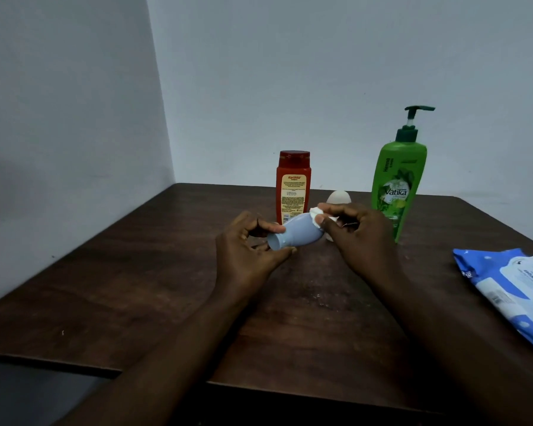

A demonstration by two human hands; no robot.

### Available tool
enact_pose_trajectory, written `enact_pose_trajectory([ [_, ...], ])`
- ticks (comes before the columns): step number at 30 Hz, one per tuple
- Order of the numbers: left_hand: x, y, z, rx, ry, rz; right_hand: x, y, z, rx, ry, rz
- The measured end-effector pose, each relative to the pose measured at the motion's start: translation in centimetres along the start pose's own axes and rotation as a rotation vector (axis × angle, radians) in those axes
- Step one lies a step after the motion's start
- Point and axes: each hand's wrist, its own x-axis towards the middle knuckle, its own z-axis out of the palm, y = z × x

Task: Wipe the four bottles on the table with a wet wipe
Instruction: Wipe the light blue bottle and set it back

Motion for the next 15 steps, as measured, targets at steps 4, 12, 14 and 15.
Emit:
enact_pose_trajectory([
  [4,0.0,0.0,0.1,0.01,-0.018,-0.001,0.4,0.6,0.0,0.007,0.018,0.071],
  [12,-0.1,0.0,0.2,0.006,-0.036,0.026,-0.4,-0.5,0.6,-0.015,-0.026,-0.019],
  [14,-0.1,0.0,0.1,0.01,-0.049,0.04,-0.7,-1.1,0.9,-0.039,-0.051,-0.062],
  [15,-0.1,0.0,0.2,0.007,-0.058,0.044,-0.8,-1.4,0.9,-0.048,-0.063,-0.093],
])
